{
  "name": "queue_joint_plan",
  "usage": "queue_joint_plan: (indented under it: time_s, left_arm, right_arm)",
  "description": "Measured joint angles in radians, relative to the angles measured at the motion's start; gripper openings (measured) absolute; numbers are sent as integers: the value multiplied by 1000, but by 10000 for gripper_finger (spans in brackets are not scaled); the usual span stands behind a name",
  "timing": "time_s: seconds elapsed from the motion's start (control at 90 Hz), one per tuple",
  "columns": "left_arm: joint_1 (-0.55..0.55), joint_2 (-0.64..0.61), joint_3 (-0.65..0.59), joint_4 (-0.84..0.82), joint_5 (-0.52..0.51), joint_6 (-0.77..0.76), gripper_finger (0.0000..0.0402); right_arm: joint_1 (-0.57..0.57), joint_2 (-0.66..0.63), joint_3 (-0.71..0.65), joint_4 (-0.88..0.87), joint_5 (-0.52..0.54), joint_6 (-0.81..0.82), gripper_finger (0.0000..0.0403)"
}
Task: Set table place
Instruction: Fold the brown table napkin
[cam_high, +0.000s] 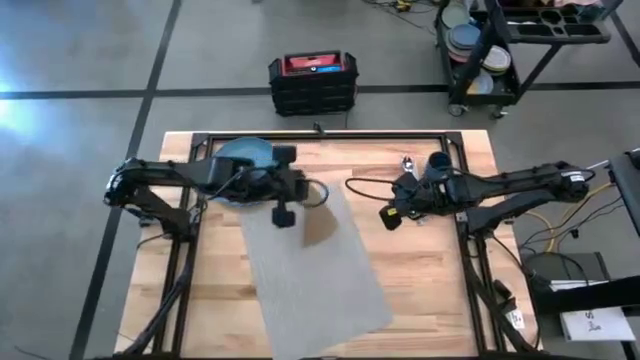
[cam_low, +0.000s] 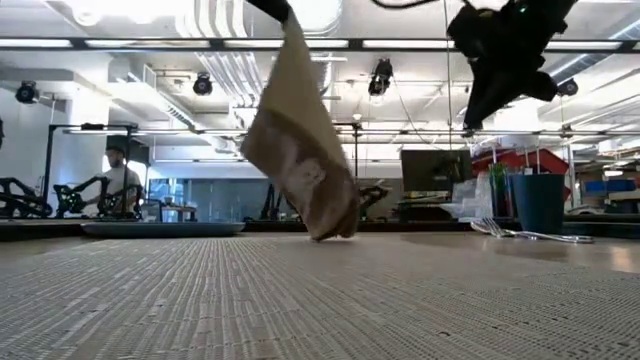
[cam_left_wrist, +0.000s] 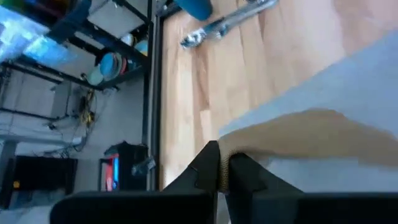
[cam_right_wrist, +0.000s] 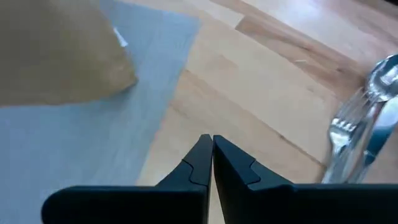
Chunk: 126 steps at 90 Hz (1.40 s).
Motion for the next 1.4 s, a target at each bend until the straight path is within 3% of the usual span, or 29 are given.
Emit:
queue_joint_plan:
  time_s: [0.2, 0.356, 0.5, 0.678, 0.844, 0.989, 1.144, 1.4]
  left_arm:
    - [-106, -18, 9, -36, 1, -196, 0]
    - [-107, 35, 69, -37, 22, -290, 0]
    - [4, 134, 79, -19, 108, -261, 0]
    - [172, 319, 72, 125, 227, -84, 0]
    - [326, 485, 82, 212, 278, 55, 0]
    - [445, 565, 82, 235, 407, 70, 0]
    - [478, 535, 82, 150, 467, 52, 0]
    - [412, 297, 81, 137, 432, 57, 0]
  right_arm:
    - [44, -25, 0, -7, 0, 46, 0]
    - [50, -46, 1, -12, 0, 58, 0]
    - [50, -58, 2, -29, 3, 58, 0]
    - [50, -57, 2, -39, 21, 58, 0]
    - [50, -57, 1, -103, 35, 98, 0]
    - [50, -58, 1, -140, 38, 112, 0]
    - [50, -58, 1, -140, 74, 111, 0]
    - [50, -57, 0, -140, 98, 85, 0]
